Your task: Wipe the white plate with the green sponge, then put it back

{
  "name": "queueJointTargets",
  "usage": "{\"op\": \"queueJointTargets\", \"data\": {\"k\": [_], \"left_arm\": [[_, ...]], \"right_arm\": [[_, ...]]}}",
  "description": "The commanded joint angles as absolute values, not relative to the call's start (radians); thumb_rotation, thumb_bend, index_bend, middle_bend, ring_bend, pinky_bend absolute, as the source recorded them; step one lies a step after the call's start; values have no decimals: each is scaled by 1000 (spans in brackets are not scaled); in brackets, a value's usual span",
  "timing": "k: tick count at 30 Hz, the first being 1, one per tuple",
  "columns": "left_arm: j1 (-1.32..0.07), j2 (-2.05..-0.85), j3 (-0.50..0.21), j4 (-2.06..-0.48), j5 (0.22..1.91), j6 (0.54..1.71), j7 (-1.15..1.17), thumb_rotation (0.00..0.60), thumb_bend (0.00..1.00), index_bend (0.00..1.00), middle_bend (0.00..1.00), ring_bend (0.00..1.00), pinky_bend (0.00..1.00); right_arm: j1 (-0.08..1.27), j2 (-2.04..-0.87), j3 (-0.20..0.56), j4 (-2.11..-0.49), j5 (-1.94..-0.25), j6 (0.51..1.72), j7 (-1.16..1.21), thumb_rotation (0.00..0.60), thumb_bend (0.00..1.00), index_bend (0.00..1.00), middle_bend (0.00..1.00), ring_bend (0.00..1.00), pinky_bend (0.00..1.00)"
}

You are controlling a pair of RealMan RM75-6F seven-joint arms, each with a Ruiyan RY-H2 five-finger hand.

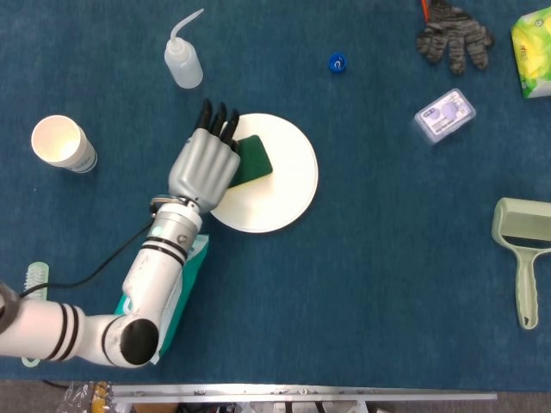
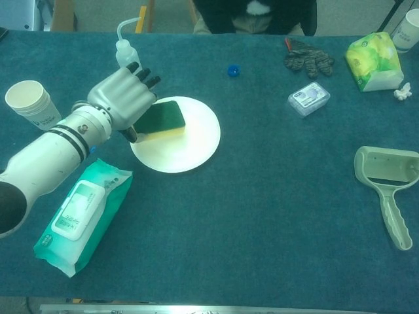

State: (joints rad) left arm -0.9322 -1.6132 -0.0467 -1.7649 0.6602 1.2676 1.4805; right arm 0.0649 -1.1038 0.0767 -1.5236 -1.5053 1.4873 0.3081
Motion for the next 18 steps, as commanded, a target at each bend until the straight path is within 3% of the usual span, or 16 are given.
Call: {"op": "queueJointTargets", "data": {"k": [1, 18], "left_arm": [[-951, -1633, -41, -1743, 650, 1264, 1497, 339, 246, 437, 42, 0, 22], [-1001, -1679, -11, -1671, 568, 1281, 1547, 341, 246, 442, 43, 0, 22]], "right_arm": [[65, -1105, 77, -1521, -1504, 1486, 310, 600, 388, 389, 394, 244, 450], [50, -1097, 78, -1509, -1499, 1504, 332, 600, 388, 389, 394, 244, 450]]}}
